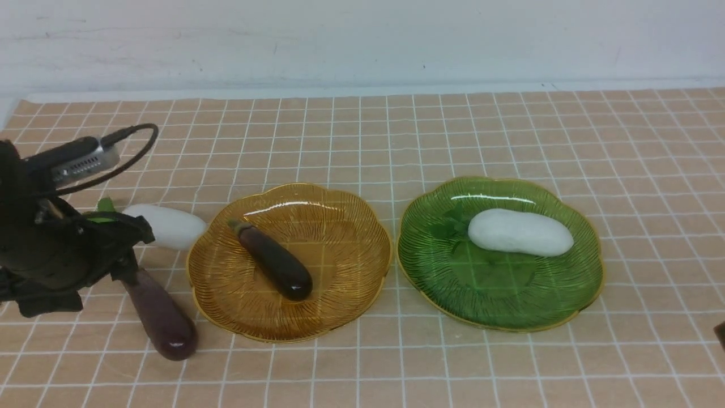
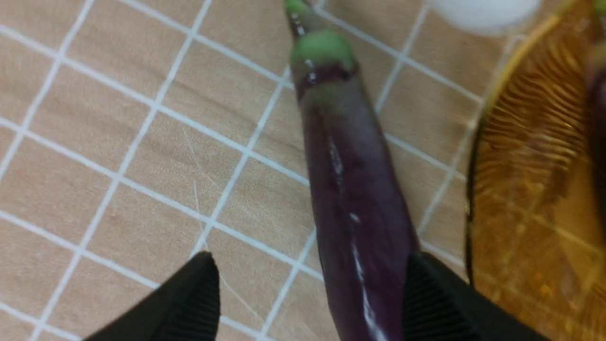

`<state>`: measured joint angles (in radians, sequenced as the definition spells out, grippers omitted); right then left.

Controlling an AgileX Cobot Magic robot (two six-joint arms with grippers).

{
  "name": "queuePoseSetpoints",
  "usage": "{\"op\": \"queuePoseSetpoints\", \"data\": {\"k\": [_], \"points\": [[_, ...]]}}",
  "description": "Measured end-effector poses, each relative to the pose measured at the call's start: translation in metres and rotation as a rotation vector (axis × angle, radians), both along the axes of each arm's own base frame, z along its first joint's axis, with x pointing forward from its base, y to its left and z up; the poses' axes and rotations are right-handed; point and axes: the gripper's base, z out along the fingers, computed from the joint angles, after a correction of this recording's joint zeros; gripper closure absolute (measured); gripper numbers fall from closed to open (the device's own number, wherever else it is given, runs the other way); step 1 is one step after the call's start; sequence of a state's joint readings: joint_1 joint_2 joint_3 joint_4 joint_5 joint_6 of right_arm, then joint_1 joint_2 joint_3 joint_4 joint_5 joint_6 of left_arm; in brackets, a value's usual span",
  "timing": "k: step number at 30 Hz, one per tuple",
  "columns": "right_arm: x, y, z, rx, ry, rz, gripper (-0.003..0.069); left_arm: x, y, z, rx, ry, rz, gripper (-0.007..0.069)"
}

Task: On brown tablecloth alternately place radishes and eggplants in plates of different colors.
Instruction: 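Pick up the eggplant and place it in the yellow plate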

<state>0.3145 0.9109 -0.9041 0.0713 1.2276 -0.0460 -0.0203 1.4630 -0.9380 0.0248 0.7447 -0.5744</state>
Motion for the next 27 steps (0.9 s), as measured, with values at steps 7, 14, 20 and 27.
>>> {"op": "queuePoseSetpoints", "data": {"k": [7, 14, 20, 27], "points": [[0.001, 0.0, 0.001, 0.005, -0.014, -0.001, 0.0674, 0.019, 0.001, -0.028, -0.006, 0.013, 0.047, 0.0152], [0.002, 0.001, 0.001, 0.008, -0.023, -0.001, 0.0674, 0.035, 0.0, -0.05, -0.018, -0.025, 0.055, 0.0152], [0.002, 0.001, 0.001, 0.008, -0.025, -0.001, 0.0674, 0.041, 0.0, -0.07, -0.018, 0.022, 0.057, 0.0152], [0.002, 0.001, 0.001, 0.009, -0.026, -0.001, 0.0674, 0.043, -0.001, -0.085, -0.018, 0.073, 0.059, 0.02]]}}
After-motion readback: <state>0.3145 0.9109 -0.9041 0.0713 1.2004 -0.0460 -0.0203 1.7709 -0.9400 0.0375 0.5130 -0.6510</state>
